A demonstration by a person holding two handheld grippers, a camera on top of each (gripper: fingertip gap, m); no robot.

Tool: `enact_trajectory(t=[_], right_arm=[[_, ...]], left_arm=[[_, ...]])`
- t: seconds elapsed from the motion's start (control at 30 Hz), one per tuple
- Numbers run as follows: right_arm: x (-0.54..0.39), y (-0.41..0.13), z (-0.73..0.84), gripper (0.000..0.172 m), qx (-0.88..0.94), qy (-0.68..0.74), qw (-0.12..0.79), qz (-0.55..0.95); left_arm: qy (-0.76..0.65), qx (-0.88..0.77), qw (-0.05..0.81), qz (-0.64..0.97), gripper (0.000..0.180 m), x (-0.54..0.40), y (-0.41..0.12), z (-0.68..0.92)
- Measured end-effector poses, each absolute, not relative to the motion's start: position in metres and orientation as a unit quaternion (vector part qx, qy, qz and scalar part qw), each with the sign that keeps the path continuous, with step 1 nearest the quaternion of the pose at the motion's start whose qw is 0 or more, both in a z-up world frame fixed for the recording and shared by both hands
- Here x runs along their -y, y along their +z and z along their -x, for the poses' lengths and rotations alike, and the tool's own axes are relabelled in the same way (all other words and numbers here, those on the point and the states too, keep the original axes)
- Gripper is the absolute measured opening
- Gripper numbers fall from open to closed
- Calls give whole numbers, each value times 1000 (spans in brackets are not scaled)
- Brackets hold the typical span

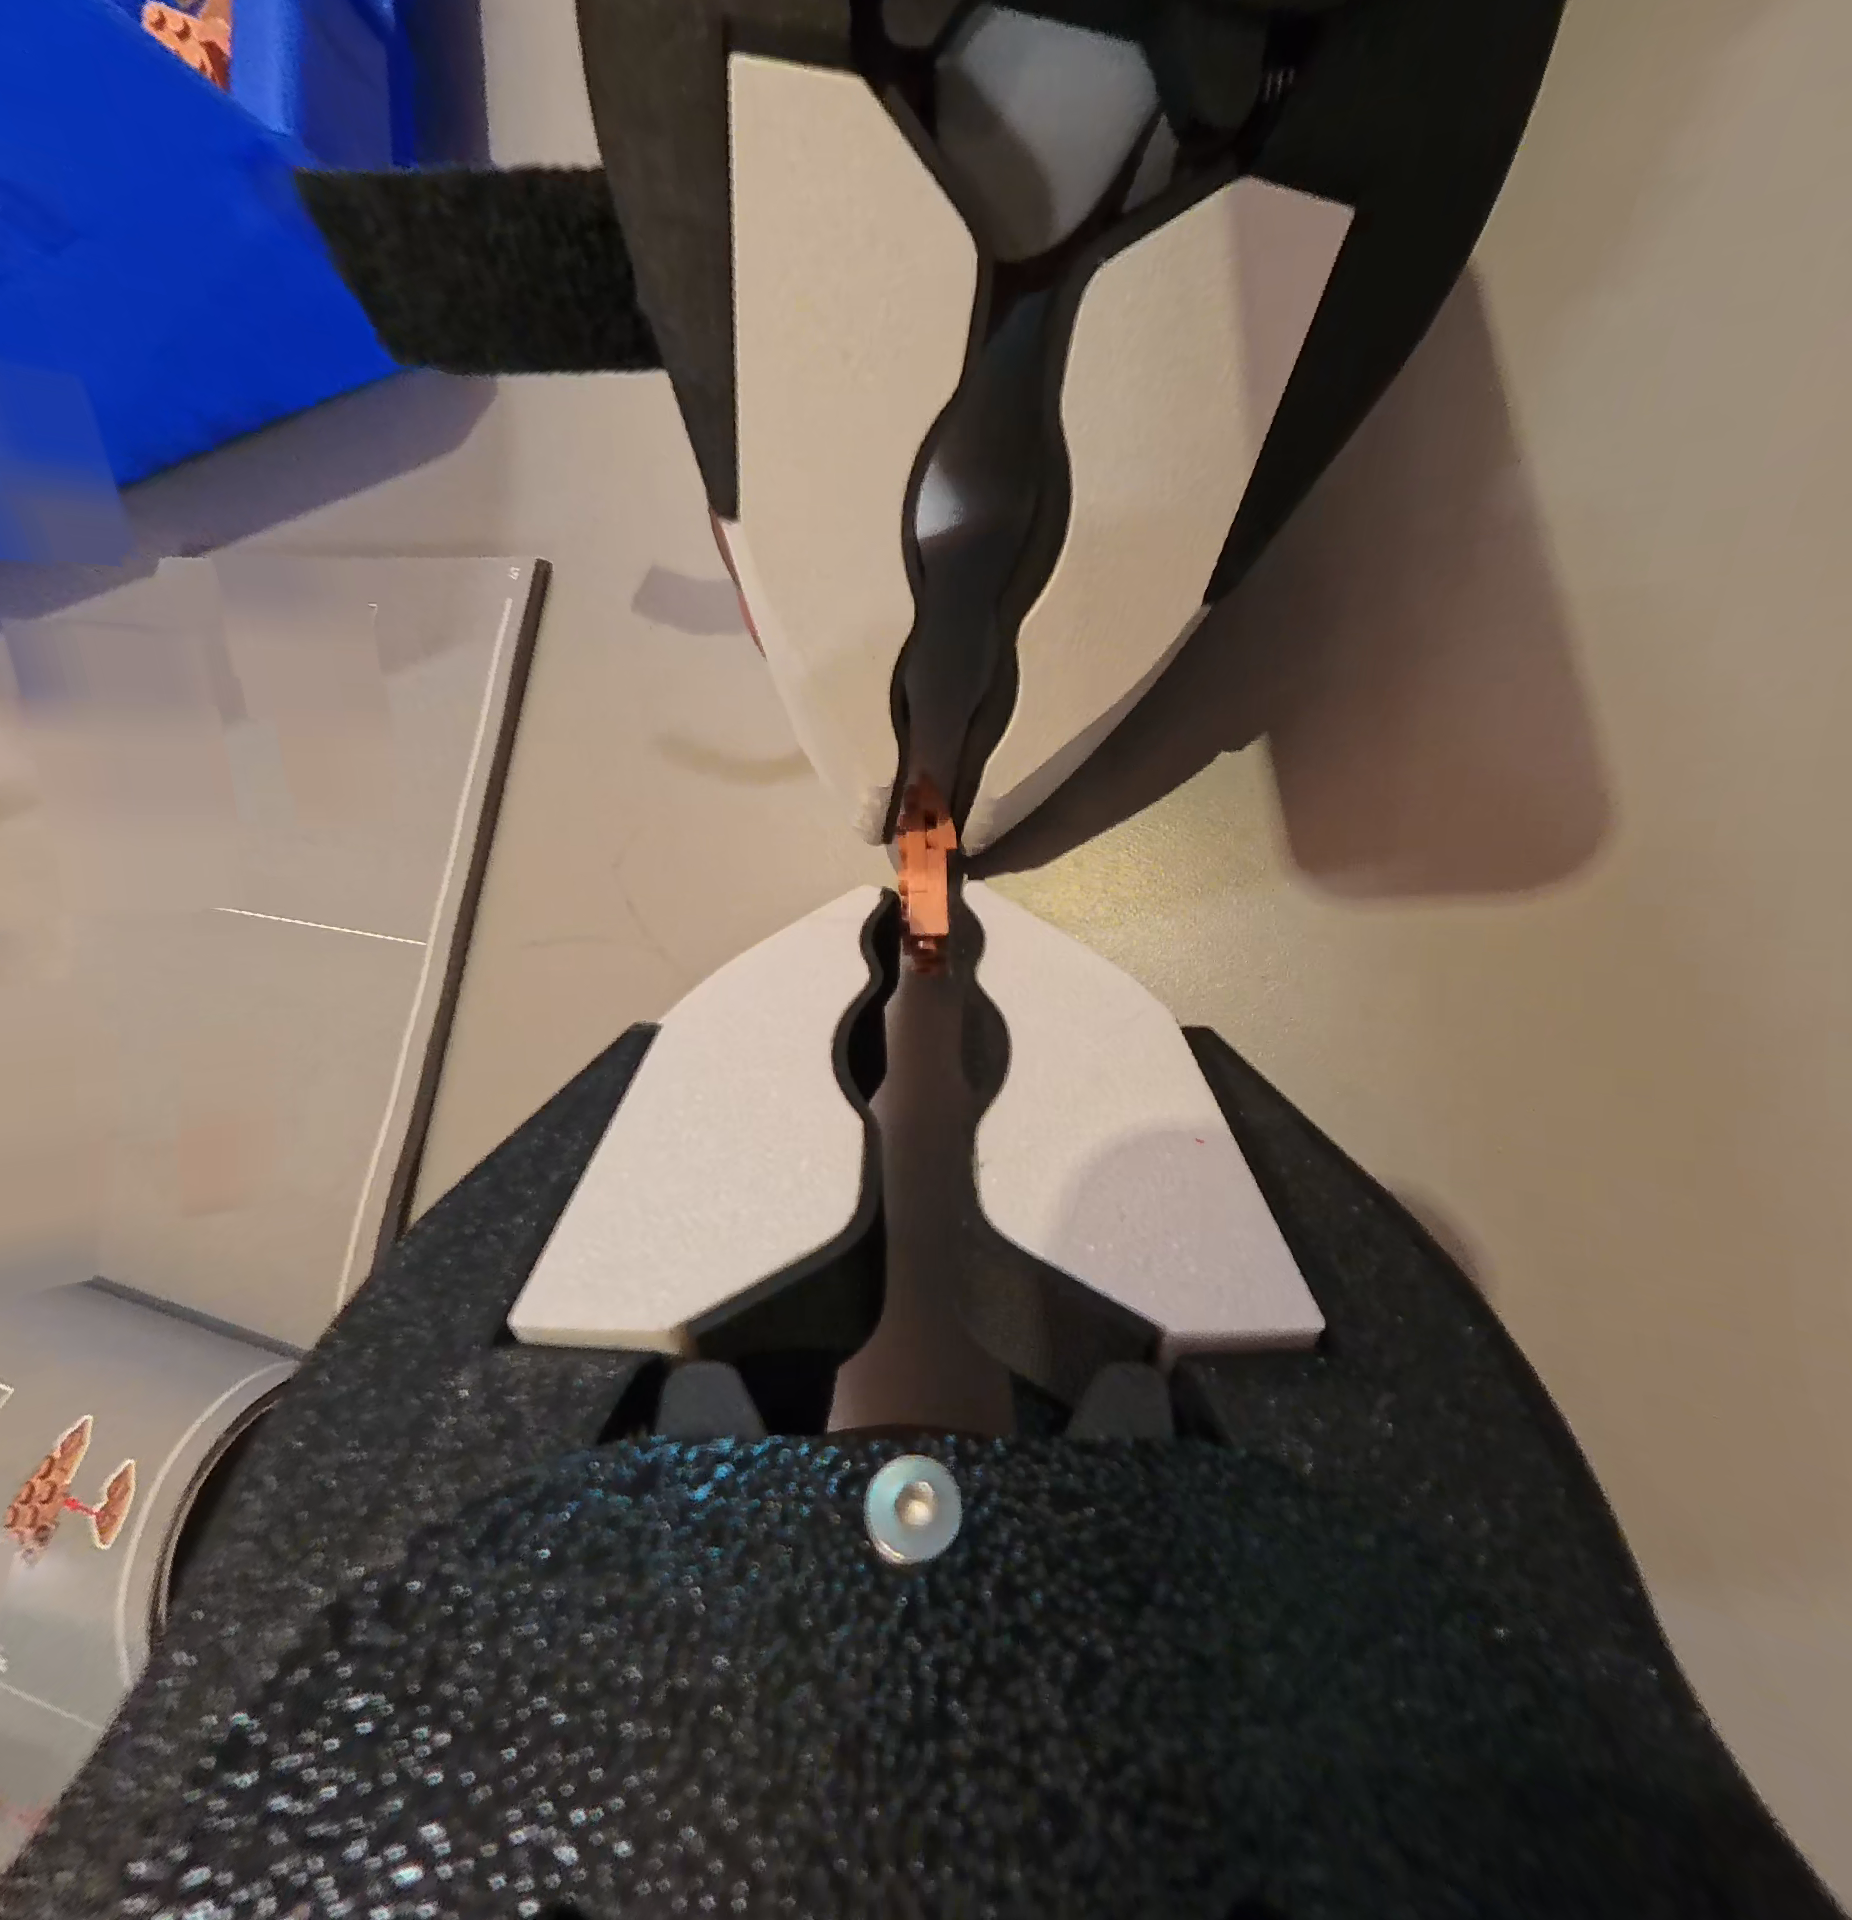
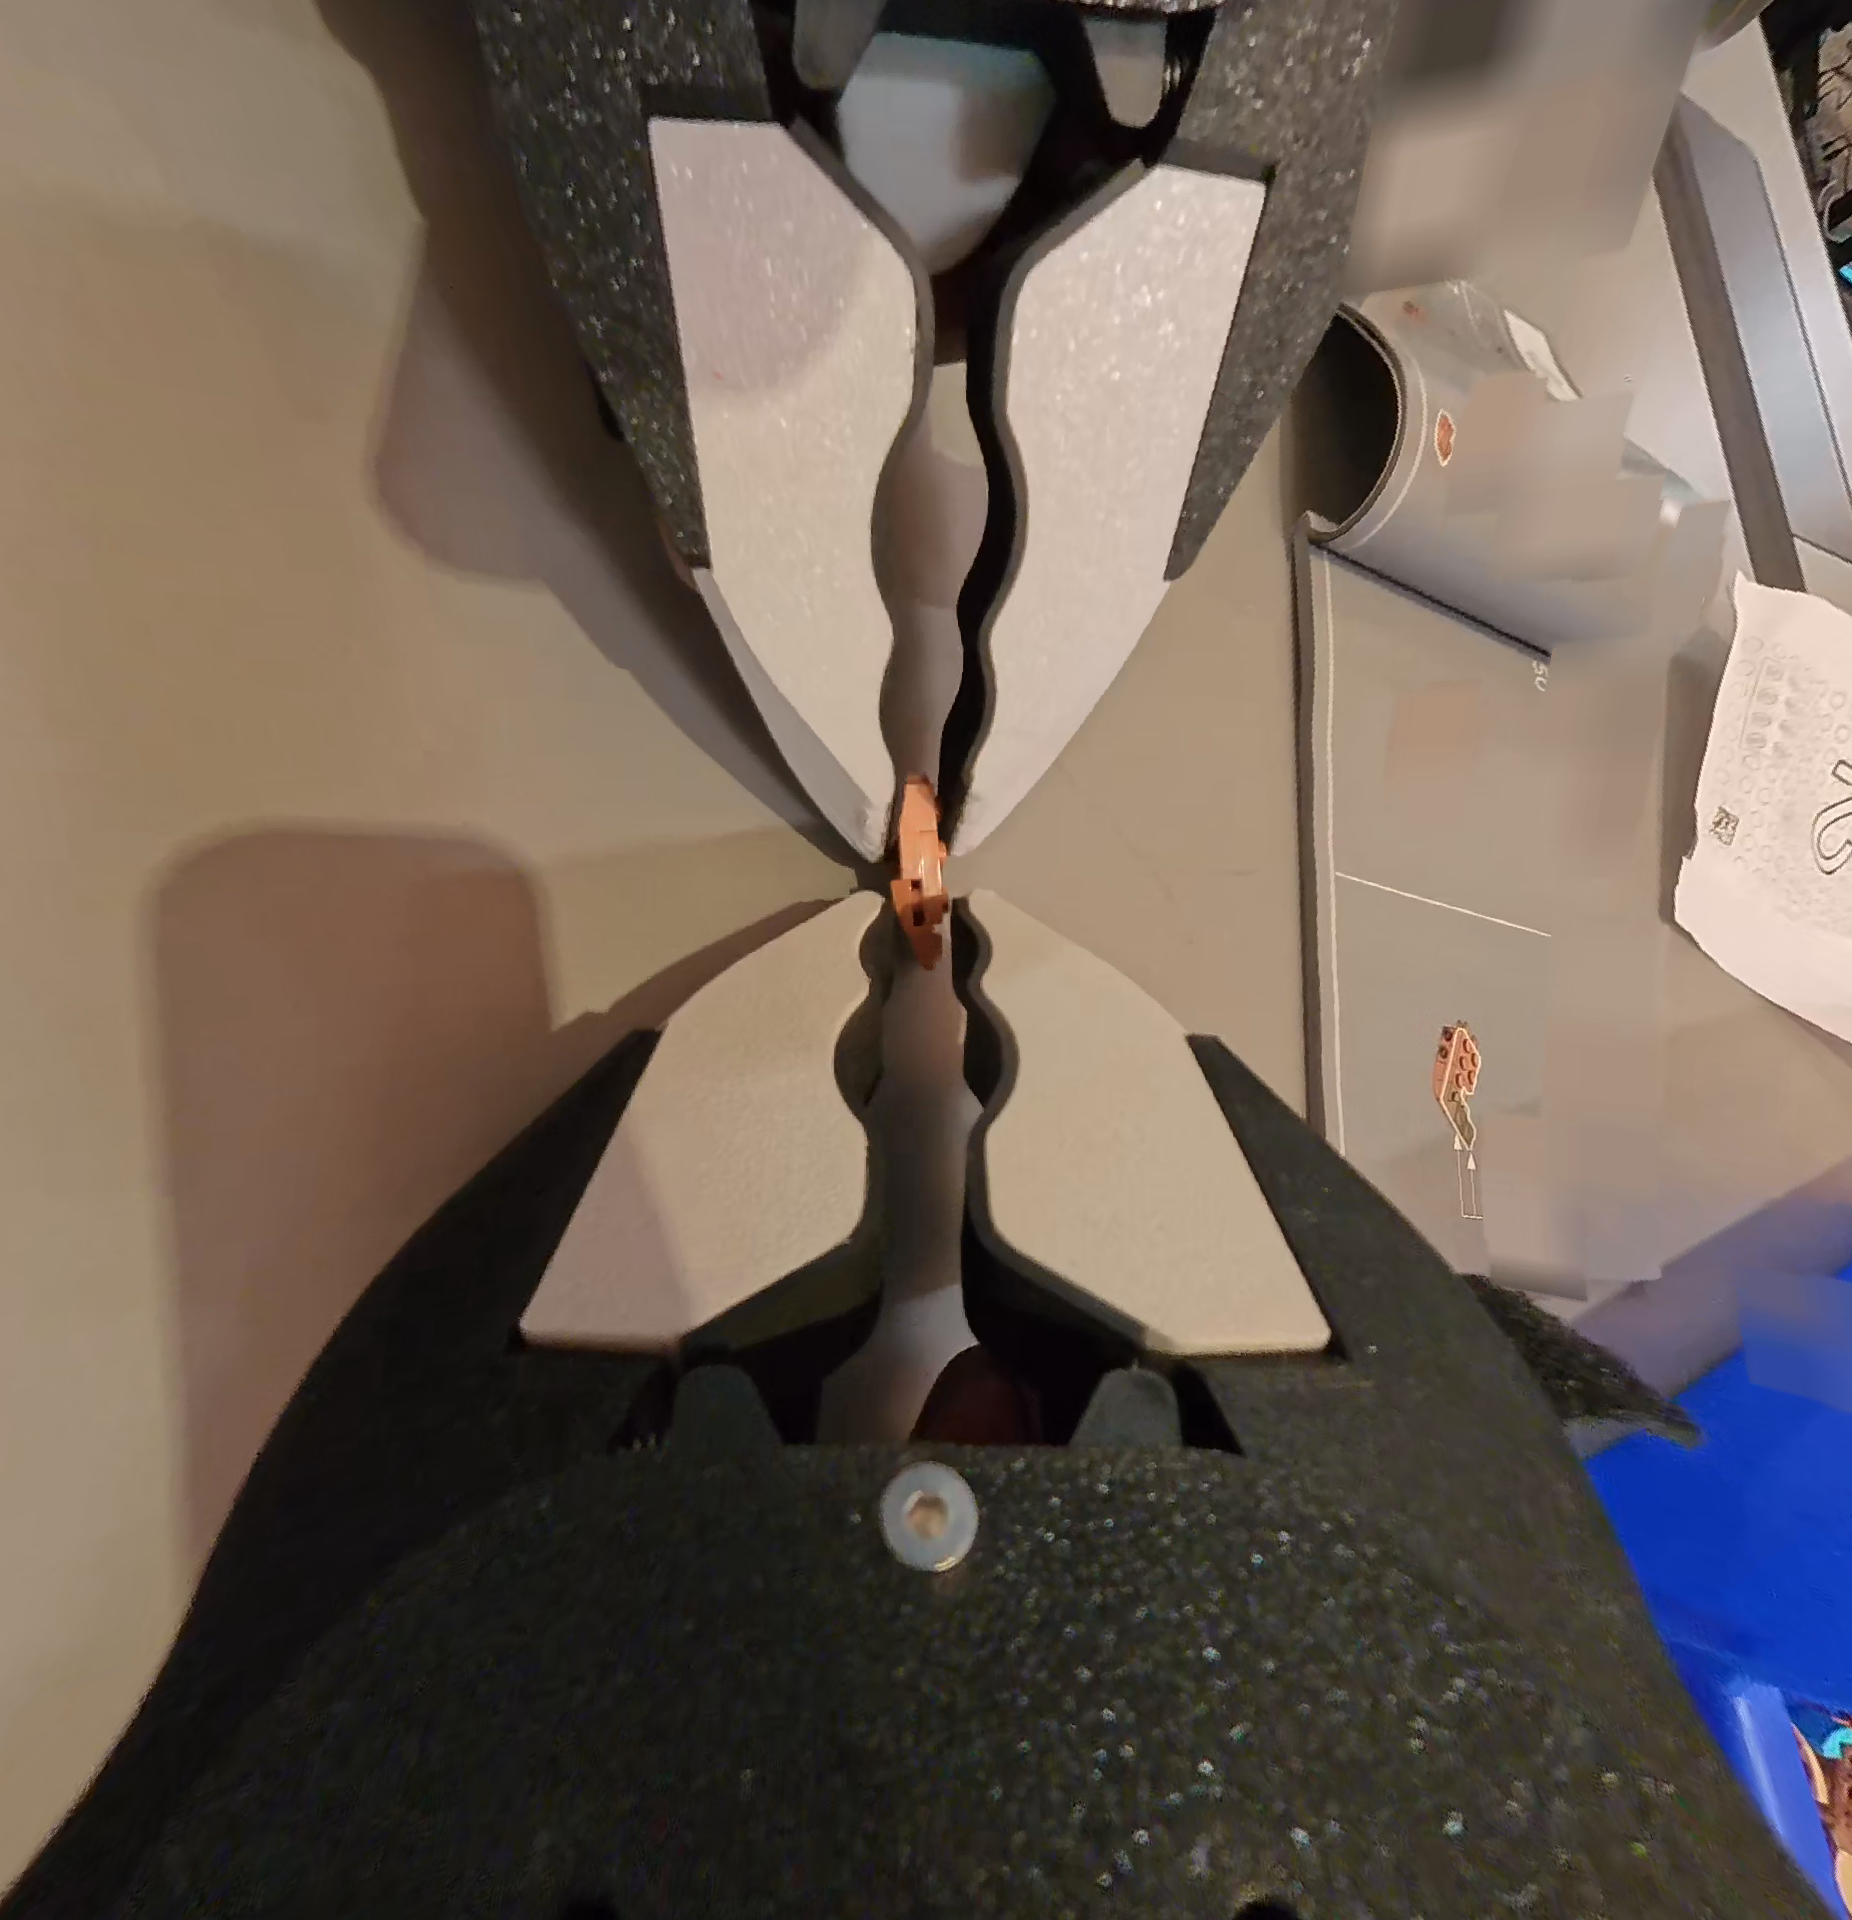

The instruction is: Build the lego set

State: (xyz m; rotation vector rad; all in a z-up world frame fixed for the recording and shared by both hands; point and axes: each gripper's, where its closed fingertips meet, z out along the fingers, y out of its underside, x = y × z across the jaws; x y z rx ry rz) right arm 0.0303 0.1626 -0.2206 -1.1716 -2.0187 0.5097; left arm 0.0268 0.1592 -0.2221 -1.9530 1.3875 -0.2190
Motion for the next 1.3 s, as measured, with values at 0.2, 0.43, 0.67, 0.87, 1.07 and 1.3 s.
enact_trajectory(t=[0.2, 0.43, 0.67, 0.87, 1.07, 1.3], right_arm=[[-161, -221, -31, 9, 790, 205, 358, 453], [-159, -222, -33, 9, 801, 204, 351, 440], [-155, -222, -37, 9, 818, 199, 344, 416], [-155, -221, -37, 8, 814, 203, 340, 425], [-153, -222, -39, 8, 814, 221, 321, 432], [-151, -222, -41, 8, 812, 232, 301, 443]], left_arm=[[-83, -548, 362, 750, 8, -158, -222, -28], [-80, -566, 363, 736, 8, -156, -223, -31], [-94, -580, 362, 723, 8, -152, -223, -34], [-90, -584, 364, 720, 8, -152, -223, -34], [-97, -591, 362, 714, 8, -149, -223, -36], [-91, -602, 365, 704, 9, -148, -224, -38]])
